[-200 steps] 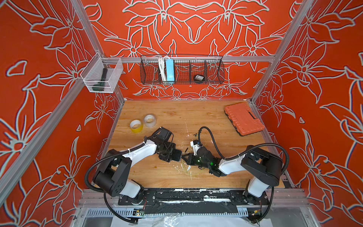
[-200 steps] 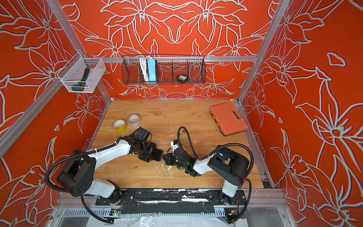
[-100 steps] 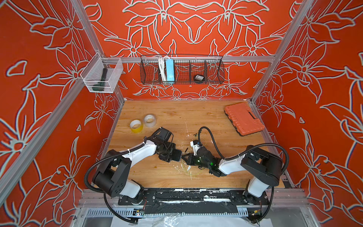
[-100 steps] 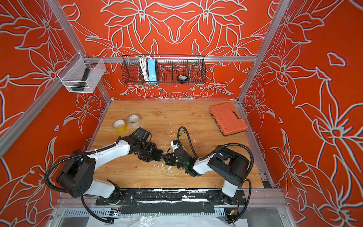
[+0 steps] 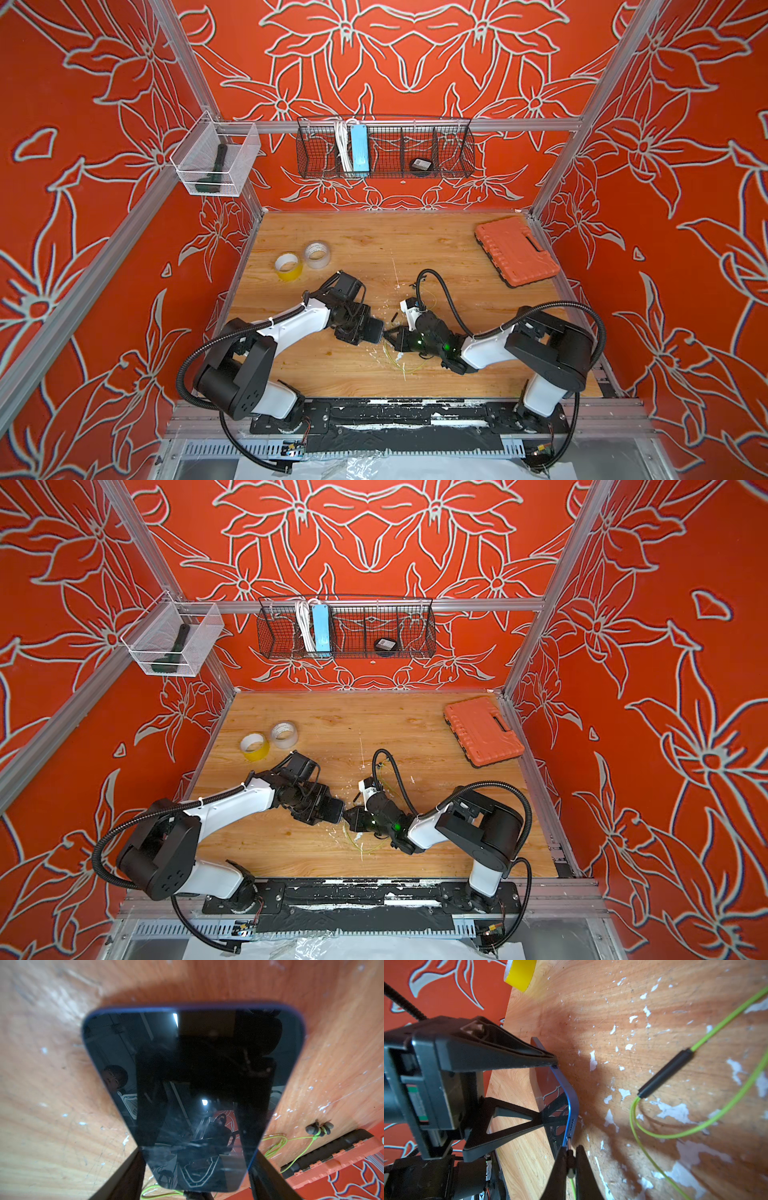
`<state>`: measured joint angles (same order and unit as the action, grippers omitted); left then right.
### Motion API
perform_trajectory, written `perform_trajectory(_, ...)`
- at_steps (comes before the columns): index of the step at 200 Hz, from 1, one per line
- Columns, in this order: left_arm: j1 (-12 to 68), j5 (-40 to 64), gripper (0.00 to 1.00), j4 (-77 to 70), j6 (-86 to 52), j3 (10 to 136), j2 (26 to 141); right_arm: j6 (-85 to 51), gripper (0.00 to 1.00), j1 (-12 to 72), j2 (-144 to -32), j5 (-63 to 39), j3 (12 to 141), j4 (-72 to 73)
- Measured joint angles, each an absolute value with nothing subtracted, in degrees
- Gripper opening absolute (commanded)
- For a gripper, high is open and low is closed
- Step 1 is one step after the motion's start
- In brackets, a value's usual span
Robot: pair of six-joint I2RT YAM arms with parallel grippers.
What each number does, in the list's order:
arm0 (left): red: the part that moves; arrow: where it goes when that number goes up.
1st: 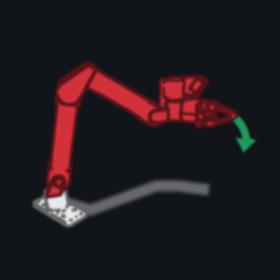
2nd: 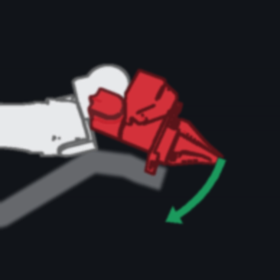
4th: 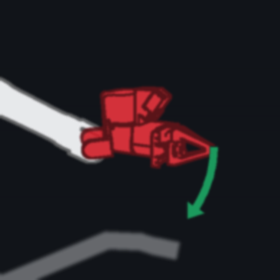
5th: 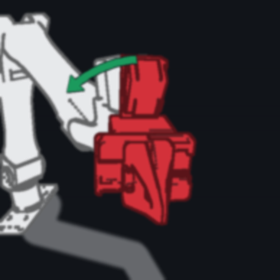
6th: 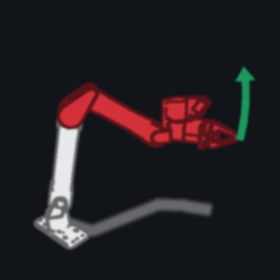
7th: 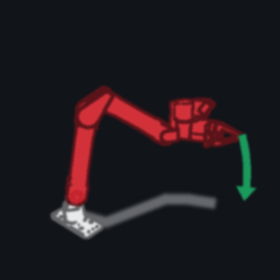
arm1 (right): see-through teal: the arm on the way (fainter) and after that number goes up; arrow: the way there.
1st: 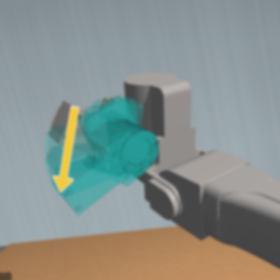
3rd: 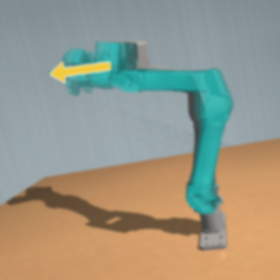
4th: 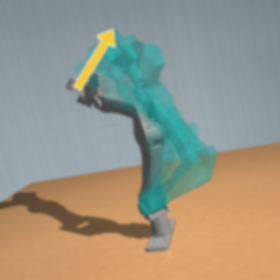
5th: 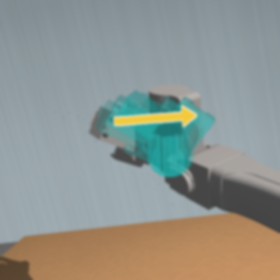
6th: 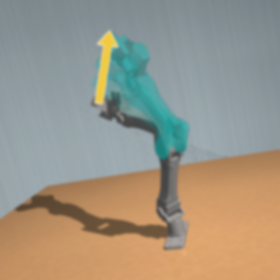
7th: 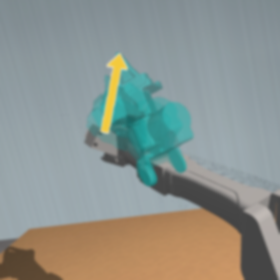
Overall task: Plug wired earphones into phones
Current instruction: Insert the wired earphone into the phone.
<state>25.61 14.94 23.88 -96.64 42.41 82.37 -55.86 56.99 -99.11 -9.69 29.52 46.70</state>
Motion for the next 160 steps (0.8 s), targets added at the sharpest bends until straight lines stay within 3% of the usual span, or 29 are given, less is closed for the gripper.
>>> perform_trajectory(160, 25.58, 14.46, 0.56, 22.63, -96.71, 41.23, 77.36, -55.33, 0.00, 56.53, -95.96, -10.46, 29.41, 47.48)
